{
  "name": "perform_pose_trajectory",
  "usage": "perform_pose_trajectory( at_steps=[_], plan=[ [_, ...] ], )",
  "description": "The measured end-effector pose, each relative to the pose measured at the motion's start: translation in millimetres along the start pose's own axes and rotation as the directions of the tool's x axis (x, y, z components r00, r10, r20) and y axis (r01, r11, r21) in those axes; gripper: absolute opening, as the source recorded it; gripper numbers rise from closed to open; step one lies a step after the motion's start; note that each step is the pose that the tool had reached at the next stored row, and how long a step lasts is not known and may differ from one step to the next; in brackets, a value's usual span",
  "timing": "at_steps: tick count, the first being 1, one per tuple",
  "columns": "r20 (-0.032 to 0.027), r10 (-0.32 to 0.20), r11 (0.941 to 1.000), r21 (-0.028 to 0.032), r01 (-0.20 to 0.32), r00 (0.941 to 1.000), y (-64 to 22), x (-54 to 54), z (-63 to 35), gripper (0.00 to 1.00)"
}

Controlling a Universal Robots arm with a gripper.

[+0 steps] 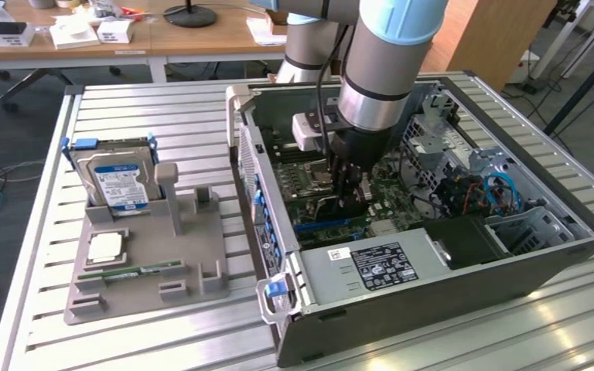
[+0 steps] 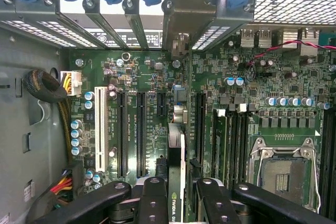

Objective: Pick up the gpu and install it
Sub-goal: 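Insert the gpu into the slot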

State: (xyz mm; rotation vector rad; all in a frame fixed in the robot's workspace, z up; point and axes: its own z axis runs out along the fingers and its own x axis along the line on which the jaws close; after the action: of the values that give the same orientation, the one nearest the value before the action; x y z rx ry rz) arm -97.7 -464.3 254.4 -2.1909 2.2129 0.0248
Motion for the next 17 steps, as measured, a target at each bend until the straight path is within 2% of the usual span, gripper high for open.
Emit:
perform_pose_trajectory(
  at_steps=[17],
  plan=[
    [0.0,0.008,1.0,0.0003,-0.008,1.0,0.0,-0.6,0.6,0.26]
  ],
)
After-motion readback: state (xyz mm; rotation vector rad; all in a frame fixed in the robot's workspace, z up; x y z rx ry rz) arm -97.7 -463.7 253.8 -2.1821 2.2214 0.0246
